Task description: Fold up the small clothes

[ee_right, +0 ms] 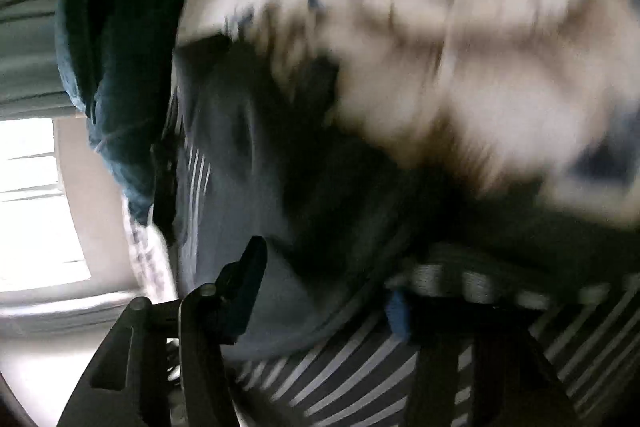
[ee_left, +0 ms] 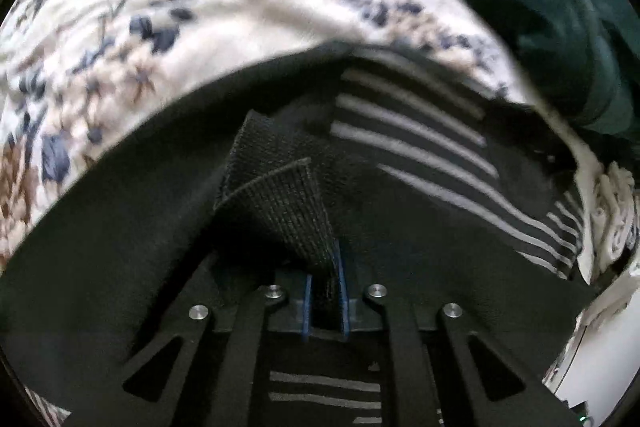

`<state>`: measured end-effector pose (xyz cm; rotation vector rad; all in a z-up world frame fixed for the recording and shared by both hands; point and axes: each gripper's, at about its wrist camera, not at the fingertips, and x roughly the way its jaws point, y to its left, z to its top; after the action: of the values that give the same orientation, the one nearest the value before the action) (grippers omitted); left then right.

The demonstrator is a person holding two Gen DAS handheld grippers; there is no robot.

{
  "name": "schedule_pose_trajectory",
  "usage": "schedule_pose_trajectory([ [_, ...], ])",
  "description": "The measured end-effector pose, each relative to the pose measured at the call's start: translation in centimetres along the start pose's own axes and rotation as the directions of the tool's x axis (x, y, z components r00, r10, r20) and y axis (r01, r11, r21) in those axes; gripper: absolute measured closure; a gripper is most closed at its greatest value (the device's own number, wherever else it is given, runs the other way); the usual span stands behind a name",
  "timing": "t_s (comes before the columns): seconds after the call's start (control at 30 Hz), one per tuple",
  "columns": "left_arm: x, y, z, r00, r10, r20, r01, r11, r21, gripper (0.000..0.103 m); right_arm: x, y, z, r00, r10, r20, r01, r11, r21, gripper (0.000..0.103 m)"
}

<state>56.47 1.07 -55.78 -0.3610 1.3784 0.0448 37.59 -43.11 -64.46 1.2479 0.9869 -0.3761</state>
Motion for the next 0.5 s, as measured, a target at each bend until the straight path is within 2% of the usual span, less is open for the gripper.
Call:
schedule_pose_trajectory([
  [0.07, -1.7, -0.4, -0.2, 0.998, -0.026, 0.052, 0.024, 0.999, 0.033, 0.096, -1.3, 0.7, 1.0, 0.992, -0.098, 0.078, 0.107, 0.988, -0.111, 0.047],
  [0.17, -4.0, -1.0, -0.5, 0.993, -0.043, 0.113, 0.036, 0.998, 0.060, 0.096, -1.8, 3.5, 0.1, 0.973, -0.209, 0.099, 0.230, 0.918, -0.323, 0.047],
  [0.23, -5.3, -1.5, -0.8, 0.988, -0.059, 0.141, 0.050, 0.997, 0.065, 0.096, -1.3, 5.6, -2.1, 0.951, -0.284, 0.119, 0.304, 0.807, -0.507, 0.046],
  [0.27, -5.6, -1.8, -0.5, 0.986, -0.071, 0.153, 0.063, 0.996, 0.062, 0.096, -0.6, 6.2, -3.0, 0.945, -0.313, 0.095, 0.308, 0.755, -0.579, 0.046],
  [0.3, -6.0, -2.0, -0.2, 0.983, -0.082, 0.166, 0.073, 0.996, 0.060, 0.096, 0.6, 6.6, -4.1, 0.945, -0.326, 0.033, 0.270, 0.718, -0.642, 0.046],
  [0.33, -6.7, -2.1, 0.3, 0.980, -0.096, 0.177, 0.087, 0.995, 0.057, 0.096, 1.5, 6.7, -4.6, 0.940, -0.341, 0.003, 0.256, 0.700, -0.667, 0.046],
  [0.4, -7.9, -2.8, 0.4, 0.971, -0.125, 0.203, 0.117, 0.992, 0.053, 0.096, 2.8, 6.7, -4.4, 0.928, -0.371, 0.029, 0.289, 0.670, -0.684, 0.046],
  [0.5, -10.7, -3.4, 1.3, 0.950, -0.178, 0.258, 0.171, 0.984, 0.050, 0.096, 3.5, 7.2, -1.9, 0.921, -0.364, 0.142, 0.368, 0.687, -0.626, 0.050],
])
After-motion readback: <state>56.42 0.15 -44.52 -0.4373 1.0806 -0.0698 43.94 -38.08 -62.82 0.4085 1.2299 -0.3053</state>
